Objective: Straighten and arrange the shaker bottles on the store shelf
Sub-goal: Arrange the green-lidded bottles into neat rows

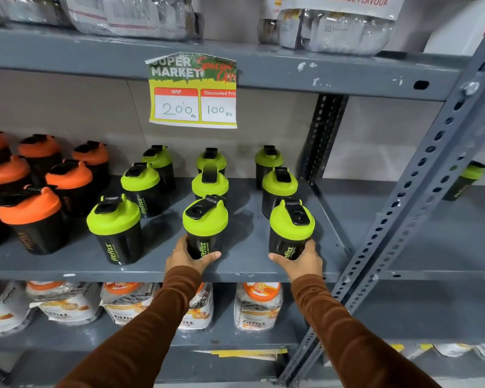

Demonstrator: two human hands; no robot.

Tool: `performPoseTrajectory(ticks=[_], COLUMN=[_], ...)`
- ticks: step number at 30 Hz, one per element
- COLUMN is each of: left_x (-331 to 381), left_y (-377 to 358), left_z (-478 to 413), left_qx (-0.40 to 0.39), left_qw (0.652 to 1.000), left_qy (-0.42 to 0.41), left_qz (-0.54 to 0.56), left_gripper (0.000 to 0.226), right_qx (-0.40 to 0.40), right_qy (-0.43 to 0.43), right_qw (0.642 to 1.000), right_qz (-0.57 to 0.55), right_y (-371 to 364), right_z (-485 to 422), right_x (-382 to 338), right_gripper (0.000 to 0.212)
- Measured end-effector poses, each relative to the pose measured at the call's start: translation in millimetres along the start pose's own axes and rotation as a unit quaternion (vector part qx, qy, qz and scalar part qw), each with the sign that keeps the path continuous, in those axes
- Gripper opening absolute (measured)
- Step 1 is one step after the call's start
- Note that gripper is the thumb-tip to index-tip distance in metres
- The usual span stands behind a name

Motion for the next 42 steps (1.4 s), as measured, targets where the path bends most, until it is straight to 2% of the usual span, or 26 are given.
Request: performPoseTrajectory(ticks=[11, 23, 29, 36, 42], left_x=[-4.4, -6.9, -4.0, -7.2, -16.4], left_y=[-2.2, 0.4, -6.0, -10.9, -10.2], left_z=[-0.1, -0.1, 0.0, -3.9, -10.1], left_qx=[-0.021, -0.038, -0.020, 0.012, -0.007], left_qw=[0.999, 0.999, 0.999, 0.997, 0.996], left_qy=[-0.001, -0.015, -0.021, -0.017, -0.031], left_qz=[-0.030, -0.031, -0.039, -0.079, -0.084], left_gripper=[0.083, 0.073, 0.092, 0.088, 0.088], right_qx=[-0.010, -0.019, -0.021, -0.034, -0.031], right_qy=[0.004, -0.005, -0.007, -0.014, -0.011], right_qw=[1.000, 1.000, 1.000, 0.999, 0.999], right_qz=[0.000, 0.004, 0.001, 0.012, 0.014], right_y=[3.0, 7.7, 6.0, 8.6, 8.7], right_z=[6.4, 7.0, 7.0, 6.0, 6.2], right_x=[-0.2, -1.1, -1.4, -3.3, -3.8], right_gripper=[0.072, 0.064, 0.065, 0.062, 0.061])
Point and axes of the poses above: each hand's wrist, its own z-axis away from the middle knuckle, its own y-axis out of the back of the hand, x = y × z, the point moved 2 cm from there along -z, towards the middle knuckle, and after that the axes turned 3 degrees about x, right-handed, at the moved point
